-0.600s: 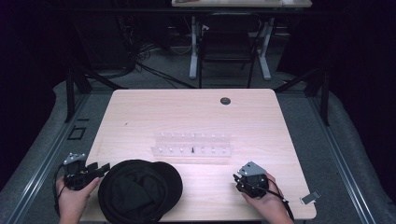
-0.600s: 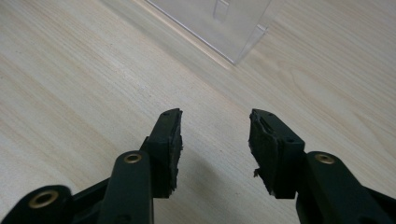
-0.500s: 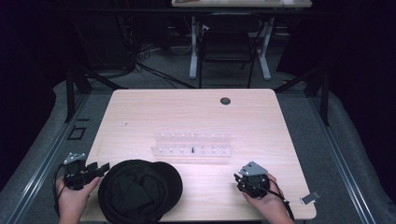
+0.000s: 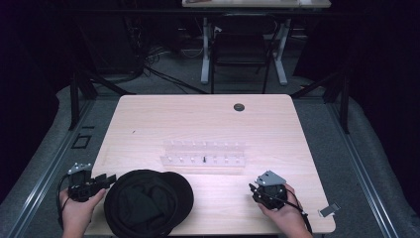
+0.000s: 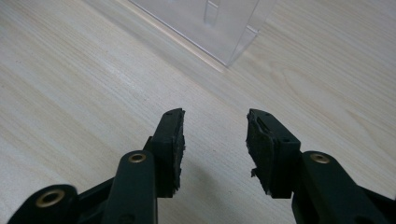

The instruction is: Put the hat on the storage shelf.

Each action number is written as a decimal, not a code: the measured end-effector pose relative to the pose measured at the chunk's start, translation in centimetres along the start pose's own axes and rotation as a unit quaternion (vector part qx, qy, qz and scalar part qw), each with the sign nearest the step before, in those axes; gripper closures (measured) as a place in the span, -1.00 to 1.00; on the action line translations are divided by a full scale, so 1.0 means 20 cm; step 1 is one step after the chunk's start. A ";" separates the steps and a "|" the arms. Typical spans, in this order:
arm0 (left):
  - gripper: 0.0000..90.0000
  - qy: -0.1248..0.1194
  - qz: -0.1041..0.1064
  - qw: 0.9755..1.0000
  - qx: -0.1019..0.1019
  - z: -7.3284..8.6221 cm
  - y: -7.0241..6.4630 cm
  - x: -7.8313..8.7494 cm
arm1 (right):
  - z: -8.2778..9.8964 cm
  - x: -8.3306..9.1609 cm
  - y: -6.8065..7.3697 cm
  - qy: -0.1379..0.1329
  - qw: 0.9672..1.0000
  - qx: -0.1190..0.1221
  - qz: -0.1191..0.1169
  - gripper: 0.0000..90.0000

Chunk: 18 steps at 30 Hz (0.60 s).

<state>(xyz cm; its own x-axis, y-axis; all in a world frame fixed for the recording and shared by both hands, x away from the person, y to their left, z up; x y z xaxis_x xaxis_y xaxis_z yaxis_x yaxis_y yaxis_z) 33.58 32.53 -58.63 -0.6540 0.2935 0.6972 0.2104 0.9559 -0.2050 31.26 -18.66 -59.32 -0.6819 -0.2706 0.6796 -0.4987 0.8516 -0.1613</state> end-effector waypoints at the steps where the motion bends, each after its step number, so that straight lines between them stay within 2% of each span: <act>1: 0.26 -0.001 0.007 1.000 0.009 0.00 0.00 0.00 | 0.00 0.00 0.00 -0.001 1.000 -0.003 0.000 0.25; 2: 0.26 0.014 0.008 1.000 0.003 0.00 -0.01 0.01 | 0.00 0.01 -0.01 -0.002 1.000 -0.005 -0.001 0.25; 5: 0.26 0.028 0.000 1.000 -0.004 0.00 0.00 0.02 | 0.00 0.01 -0.02 0.000 1.000 -0.010 -0.003 0.25; 8: 0.28 0.046 0.006 0.999 0.001 0.00 0.00 0.04 | 0.00 0.02 -0.03 -0.002 1.000 -0.023 -0.007 0.25; 12: 0.28 0.067 0.013 0.998 -0.005 0.01 0.00 0.07 | 0.00 0.02 -0.03 -0.003 1.000 -0.025 -0.007 0.25; 16: 0.28 0.086 0.026 0.996 0.006 0.02 0.00 0.10 | 0.00 0.02 -0.03 -0.002 1.000 -0.021 -0.008 0.25; 17: 0.28 0.085 0.024 0.996 0.009 0.02 0.00 0.11 | 0.00 0.02 -0.03 -0.003 1.000 -0.022 -0.007 0.25; 18: 0.28 0.100 0.025 0.995 0.009 0.03 0.01 0.13 | 0.00 0.03 -0.03 -0.003 1.000 -0.025 -0.008 0.25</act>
<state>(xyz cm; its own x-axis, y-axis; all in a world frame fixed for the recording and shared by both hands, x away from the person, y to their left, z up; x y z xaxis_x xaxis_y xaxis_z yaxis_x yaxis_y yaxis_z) 31.55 33.40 -57.22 -0.4855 0.3343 0.8078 0.2248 0.9407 -0.2542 31.17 -19.33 -58.84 -0.6775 -0.2873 0.6771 -0.4830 0.8681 -0.1149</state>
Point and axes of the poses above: each handheld gripper's, and its own axes: x roughly backward along the jaws, z roughly out of its underside, y roughly to its left, the point moved 6 cm from there along -x, roughly forward along the jaws, and after that the axes turned 3 degrees about -x, right-handed, at the moved point
